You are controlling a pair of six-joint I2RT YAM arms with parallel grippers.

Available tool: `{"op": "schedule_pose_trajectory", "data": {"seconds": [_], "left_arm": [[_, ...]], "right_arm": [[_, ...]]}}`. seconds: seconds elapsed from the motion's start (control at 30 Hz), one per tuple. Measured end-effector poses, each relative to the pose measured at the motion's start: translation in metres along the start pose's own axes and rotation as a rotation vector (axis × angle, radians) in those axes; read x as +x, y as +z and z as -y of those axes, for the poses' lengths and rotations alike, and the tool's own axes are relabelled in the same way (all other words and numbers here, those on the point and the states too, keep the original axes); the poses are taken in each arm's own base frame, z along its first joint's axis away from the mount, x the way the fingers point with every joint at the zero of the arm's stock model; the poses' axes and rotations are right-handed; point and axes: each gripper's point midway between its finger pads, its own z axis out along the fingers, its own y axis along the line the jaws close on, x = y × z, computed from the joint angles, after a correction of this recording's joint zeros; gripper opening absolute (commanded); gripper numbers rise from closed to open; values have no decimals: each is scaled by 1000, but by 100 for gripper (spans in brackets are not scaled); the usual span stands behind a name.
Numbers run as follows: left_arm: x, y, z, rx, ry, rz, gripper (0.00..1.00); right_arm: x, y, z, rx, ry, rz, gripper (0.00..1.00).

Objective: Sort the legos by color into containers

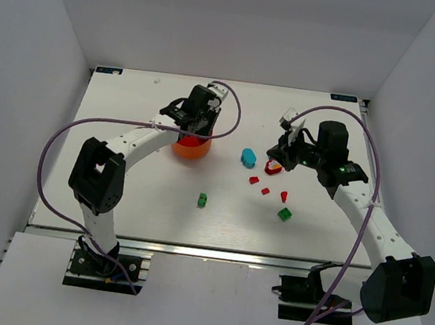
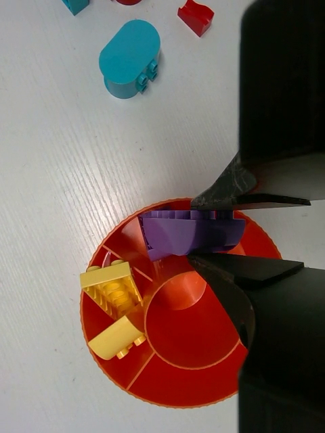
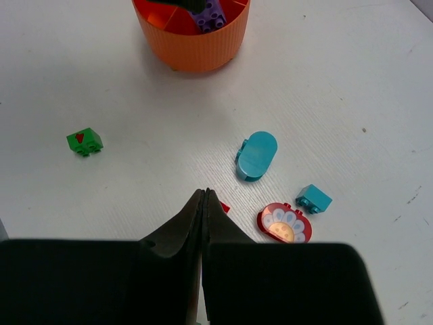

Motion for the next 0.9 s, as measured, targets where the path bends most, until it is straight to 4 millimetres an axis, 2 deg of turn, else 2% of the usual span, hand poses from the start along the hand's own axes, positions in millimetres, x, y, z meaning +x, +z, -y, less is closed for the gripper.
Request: {"op": "schedule_pose_trajectory", "data": {"seconds": [0.03, 0.07, 0.17, 0.2, 0.27, 0.33, 0.6, 0.63, 0.67, 0.7, 0.73, 0.77, 0.87, 0.9], "left_arm": [[2, 1, 1, 0, 3, -5, 18], [3, 1, 2, 1, 4, -9, 30], [3, 1, 1, -5, 9, -11, 41], [2, 0, 1, -7, 10, -9, 48], [0, 0, 0, -13, 12, -7, 50], [0, 0, -1, -18, 14, -4, 57], [-5, -3, -3, -33, 12, 0, 57], [-6, -3, -3, -33, 11, 4, 55], [-9, -4, -3, -31, 10, 8, 53], [-12, -5, -2, -27, 7, 15, 51], [-15, -6, -1, -20, 4, 22, 48], [-19, -9, 1, -10, -2, 32, 32], [-32, -24, 8, 39, -22, 74, 0], [-38, -33, 12, 68, -31, 100, 0]], "right_arm": [[0, 0, 0, -3, 1, 2, 0], [0, 0, -1, -5, 2, 3, 0], [-1, 0, -1, -9, 5, 4, 0], [-1, -1, -1, -9, 6, 5, 0], [0, -1, 0, -9, 8, 6, 0], [0, -2, 1, -7, 10, 6, 0], [-1, -2, -2, -21, 14, 12, 0], [-1, -2, -2, -21, 15, 12, 4], [0, -2, -1, -21, 16, 11, 18], [1, -2, -2, -22, 20, 9, 39], [3, -2, -2, -24, 19, 7, 81], [5, -2, -2, -27, 20, 5, 89], [8, -1, -3, -36, 8, 3, 89], [8, -1, -4, -42, 5, 5, 89]]}}
